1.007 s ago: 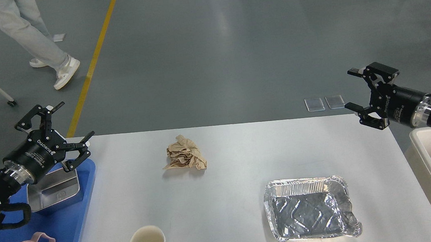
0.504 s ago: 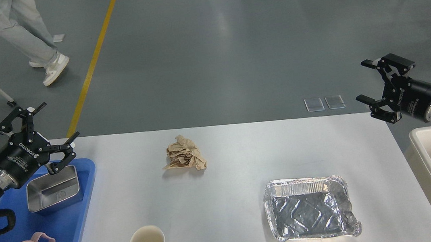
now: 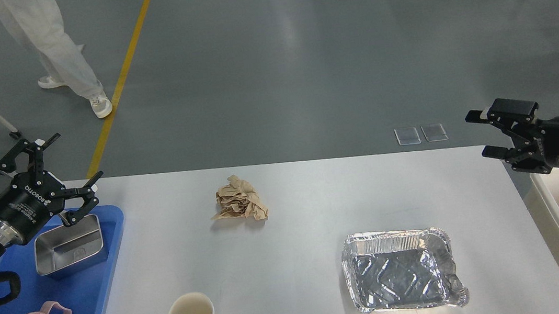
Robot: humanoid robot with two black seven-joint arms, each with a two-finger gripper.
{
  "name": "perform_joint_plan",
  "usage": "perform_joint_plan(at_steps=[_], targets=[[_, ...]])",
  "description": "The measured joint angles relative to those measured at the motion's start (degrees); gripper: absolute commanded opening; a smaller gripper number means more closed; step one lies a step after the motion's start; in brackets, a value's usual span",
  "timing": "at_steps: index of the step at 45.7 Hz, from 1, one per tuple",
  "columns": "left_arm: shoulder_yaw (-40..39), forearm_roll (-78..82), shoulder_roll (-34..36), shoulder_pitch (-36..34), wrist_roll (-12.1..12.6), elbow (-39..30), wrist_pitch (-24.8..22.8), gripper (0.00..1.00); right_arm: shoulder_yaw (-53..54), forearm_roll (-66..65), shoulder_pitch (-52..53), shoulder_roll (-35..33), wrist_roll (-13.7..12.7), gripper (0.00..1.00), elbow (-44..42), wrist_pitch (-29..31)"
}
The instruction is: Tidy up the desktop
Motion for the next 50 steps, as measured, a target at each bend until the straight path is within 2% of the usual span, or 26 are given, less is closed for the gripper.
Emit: perform_joint_plan(at_steps=[12, 24, 29, 39, 50], targets=[[0.0, 0.1, -0.5, -0.2, -0.1, 0.0, 0.0, 0.98, -0.1, -11.0, -2.4, -16.9, 0.3, 1.0, 15.8, -0.1], [-0.1, 0.1, -0.6, -0.8, -0.2, 0.2, 0.2, 0.98, -0.4, -12.4, -2.6, -31.7, 1.4, 1.0, 27.3, -0.8], [-0.1, 0.1, -1.0, -0.9, -0.2, 0.4, 0.5, 0.98, -0.1, -12.4, -2.3, -38.0, 2.8, 1.0, 31.0, -1.7], [-0.1, 0.1, -1.6, -1.1, -0.3, 0.7, 0.8, 0.98, 0.0, -12.2, 0.7, -47.9, 5.7, 1.0, 34.2, -1.6], [-0.1, 0.1, -2.3, -1.5, -0.3, 0.9, 1.2, 0.98, -0.5, -11.9, 3.7, -52.2, 7.4, 1.0, 34.4, -0.4]])
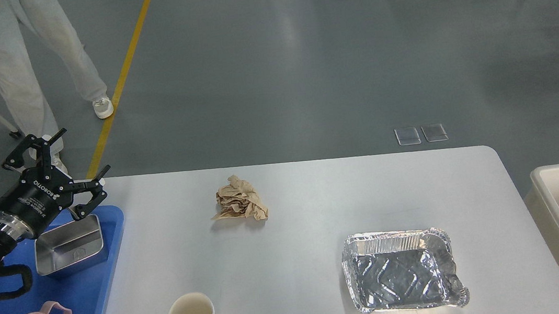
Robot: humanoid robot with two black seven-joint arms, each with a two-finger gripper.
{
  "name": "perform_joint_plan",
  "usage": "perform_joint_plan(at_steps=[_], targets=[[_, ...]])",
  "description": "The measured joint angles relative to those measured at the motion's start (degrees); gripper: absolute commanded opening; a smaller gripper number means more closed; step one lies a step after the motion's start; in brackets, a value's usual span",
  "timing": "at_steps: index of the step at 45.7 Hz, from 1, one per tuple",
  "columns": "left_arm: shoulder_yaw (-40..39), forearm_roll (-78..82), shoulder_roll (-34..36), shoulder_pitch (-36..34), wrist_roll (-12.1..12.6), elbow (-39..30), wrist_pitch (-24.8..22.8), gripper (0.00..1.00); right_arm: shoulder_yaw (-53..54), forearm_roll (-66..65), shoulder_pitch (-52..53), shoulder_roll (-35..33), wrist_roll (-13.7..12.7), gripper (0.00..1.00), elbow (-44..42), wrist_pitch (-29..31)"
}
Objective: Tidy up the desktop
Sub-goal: 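Reach the right gripper toward the foil tray's nearer edge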
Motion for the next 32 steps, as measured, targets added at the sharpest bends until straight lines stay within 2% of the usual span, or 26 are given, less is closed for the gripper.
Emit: perform_joint_plan(at_steps=[5, 10, 18, 24, 32], targets=[[0.1, 0.0, -0.2, 0.0, 0.1, 0.1, 0.1, 0.98, -0.4, 0.0, 0.1, 0.5, 0.0, 1.0, 0.0, 0.1], [0.2, 0.0, -0.3, 0.0, 0.1, 0.1, 0.2, 0.98, -1.6, -0.4, -0.1, 4.1, -1.0, 1.0, -0.1, 0.0], [0.5, 0.0, -0.4, 0.2, 0.1, 0.1, 0.2, 0.98, -4.3, -5.3, -0.7, 13.8, -5.4, 1.0, -1.5, -0.9], [0.8, 0.0, -0.6, 0.3, 0.1, 0.1, 0.2, 0.98, -9.6, -9.4, -0.9, 21.6, -8.2, 1.0, -4.3, -4.6], [1.1, 0.1, -1.0, 0.3, 0.1, 0.0, 0.2, 0.98, -15.4, -13.1, -1.0, 30.2, -9.6, 1.0, -8.7, -9.2]])
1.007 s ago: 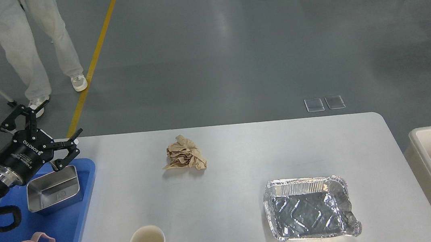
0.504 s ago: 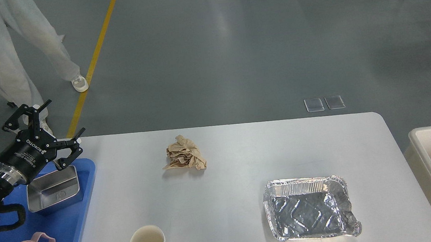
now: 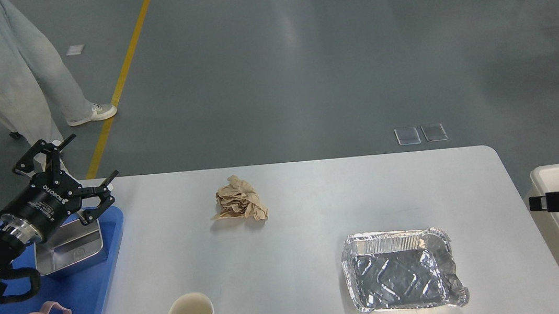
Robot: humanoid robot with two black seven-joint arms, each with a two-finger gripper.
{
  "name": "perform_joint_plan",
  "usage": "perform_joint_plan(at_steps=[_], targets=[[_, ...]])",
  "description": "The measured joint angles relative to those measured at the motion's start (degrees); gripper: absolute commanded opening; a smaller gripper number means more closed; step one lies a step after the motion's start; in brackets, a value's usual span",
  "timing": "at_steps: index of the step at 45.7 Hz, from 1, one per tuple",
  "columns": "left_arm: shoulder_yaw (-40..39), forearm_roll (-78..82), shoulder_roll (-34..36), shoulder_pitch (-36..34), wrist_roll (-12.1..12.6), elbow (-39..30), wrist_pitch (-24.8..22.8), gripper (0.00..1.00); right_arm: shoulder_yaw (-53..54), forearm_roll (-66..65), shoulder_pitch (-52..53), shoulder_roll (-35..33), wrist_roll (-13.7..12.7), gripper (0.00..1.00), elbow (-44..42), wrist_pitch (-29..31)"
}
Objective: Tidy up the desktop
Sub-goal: 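Reach the right gripper toward the foil tray's nearer edge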
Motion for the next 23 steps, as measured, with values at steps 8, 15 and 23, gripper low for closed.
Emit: perform_joint_plan(at_steps=[8, 15, 23], targets=[[0.2, 0.1, -0.2, 0.4, 0.0, 0.0, 0.0, 0.98, -3.7, -0.7, -0.6, 6.3, -0.1, 1.0, -3.8, -5.0], [0.3, 0.3, -0.3, 0.6, 0.0, 0.0, 0.0, 0.98, -4.8, -0.7, -2.5, 13.2, 0.0, 1.0, -8.3, -7.4], [0.3, 0.4, -0.1, 0.6, 0.0, 0.0, 0.0, 0.98, -4.9, -0.7, -3.5, 19.9, 0.1, 1.0, -14.3, -8.3]])
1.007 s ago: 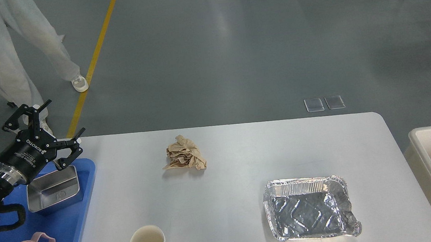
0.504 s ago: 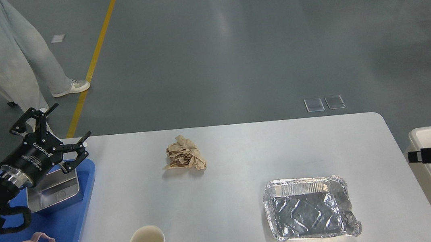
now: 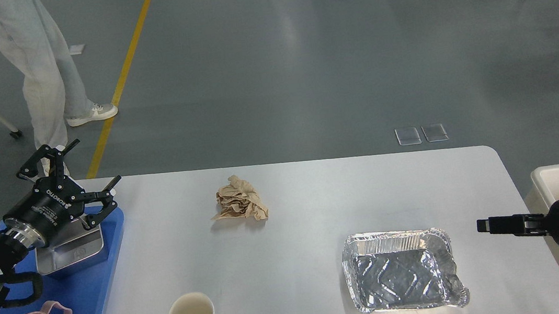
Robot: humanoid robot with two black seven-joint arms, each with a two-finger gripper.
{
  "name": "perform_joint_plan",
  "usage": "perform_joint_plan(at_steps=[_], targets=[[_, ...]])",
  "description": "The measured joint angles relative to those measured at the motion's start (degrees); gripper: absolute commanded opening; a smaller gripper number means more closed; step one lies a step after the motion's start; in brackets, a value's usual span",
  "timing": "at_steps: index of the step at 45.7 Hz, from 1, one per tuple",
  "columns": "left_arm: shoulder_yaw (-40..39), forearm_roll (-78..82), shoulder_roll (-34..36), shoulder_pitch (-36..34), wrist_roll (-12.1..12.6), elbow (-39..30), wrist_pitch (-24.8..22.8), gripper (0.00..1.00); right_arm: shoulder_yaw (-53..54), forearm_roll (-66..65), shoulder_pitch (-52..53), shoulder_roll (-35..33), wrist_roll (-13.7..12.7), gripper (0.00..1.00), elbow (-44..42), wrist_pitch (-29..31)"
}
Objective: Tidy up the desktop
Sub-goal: 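Reach the right gripper toward the foil tray's nearer edge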
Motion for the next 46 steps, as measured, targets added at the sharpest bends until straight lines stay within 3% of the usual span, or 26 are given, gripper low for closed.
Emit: perform_joint_plan(at_steps=[21, 46], targets=[[0.0, 0.2, 0.0, 0.3, 0.0, 0.1, 0.0, 0.98, -3.3, -4.2, -2.2, 10.5, 0.1, 0.91, -8.8, -4.8], [0.0, 0.3, 0.0, 0.2, 0.0, 0.2, 0.3, 0.98, -3.9, -4.3, -2.1, 20.7, 0.2, 0.88, -17.4, -5.9]])
